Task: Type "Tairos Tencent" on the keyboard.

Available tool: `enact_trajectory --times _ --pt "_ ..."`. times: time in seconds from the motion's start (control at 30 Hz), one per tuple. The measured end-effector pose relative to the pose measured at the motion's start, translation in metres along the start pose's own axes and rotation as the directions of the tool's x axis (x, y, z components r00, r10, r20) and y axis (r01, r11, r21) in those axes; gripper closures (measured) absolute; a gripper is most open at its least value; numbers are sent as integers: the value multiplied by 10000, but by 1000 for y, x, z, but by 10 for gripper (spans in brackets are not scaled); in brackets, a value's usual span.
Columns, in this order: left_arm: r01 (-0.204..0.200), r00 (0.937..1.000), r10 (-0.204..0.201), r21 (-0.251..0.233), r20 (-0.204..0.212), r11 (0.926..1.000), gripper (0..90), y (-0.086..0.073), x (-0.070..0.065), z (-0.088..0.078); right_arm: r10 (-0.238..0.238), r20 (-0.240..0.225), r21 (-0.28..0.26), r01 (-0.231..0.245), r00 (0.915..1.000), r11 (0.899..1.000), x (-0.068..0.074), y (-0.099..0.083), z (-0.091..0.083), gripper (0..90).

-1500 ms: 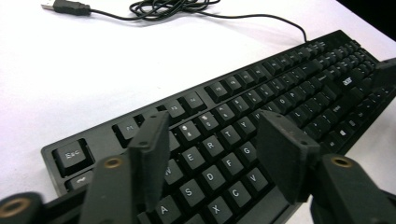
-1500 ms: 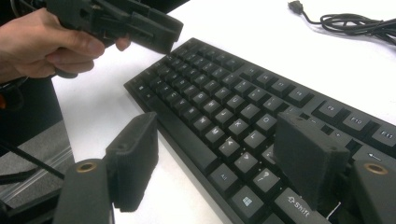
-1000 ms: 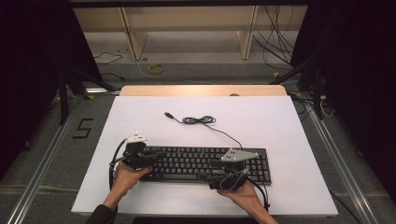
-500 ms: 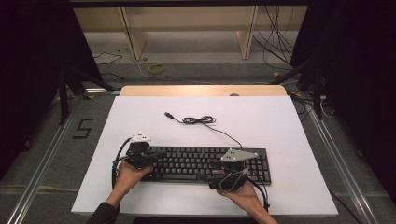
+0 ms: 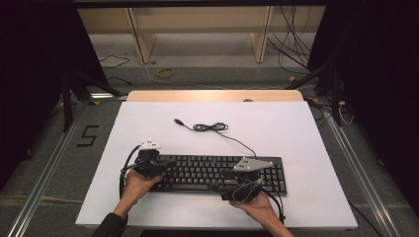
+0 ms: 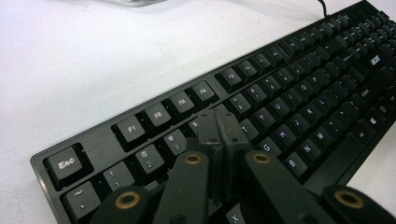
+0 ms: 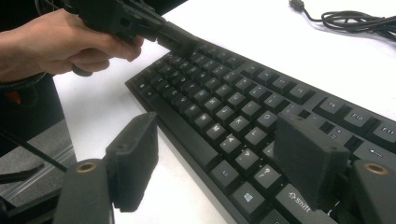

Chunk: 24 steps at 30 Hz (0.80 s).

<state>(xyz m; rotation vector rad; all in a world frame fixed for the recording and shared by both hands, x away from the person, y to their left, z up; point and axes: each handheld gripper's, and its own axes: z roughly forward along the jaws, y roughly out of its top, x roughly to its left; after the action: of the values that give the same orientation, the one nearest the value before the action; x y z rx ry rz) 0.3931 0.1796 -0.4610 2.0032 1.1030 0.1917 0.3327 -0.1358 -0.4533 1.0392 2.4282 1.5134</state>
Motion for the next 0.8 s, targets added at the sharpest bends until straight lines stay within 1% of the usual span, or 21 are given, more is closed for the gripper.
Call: enact_trajectory --times 0.17,0.23,0.37,0.43,0.67,0.8 --pt "-34 10000 34 85 8 10000 890 0 -1 3 2 1 0 -2 10000 10000 0 0 0 318" --pt "-136 9999 137 169 -11 9998 890 0 -1 4 25 -4 1 -25 10000 10000 0 0 0 319" --pt "-100 9999 101 193 -52 9998 890 0 0 5 0 -6 6 0 10000 10000 0 0 0 318" --pt "-87 10000 88 253 -36 9996 890 -1 -1 6 -11 -6 0 11 10000 10000 0 0 0 318" --pt "-223 9997 228 573 -77 9981 890 -3 -2 12 3 -6 5 -3 10000 10000 0 0 0 318" --pt "-199 9997 206 669 -107 9976 890 -4 -2 14 12 -6 7 -12 10000 10000 0 0 -1 318"
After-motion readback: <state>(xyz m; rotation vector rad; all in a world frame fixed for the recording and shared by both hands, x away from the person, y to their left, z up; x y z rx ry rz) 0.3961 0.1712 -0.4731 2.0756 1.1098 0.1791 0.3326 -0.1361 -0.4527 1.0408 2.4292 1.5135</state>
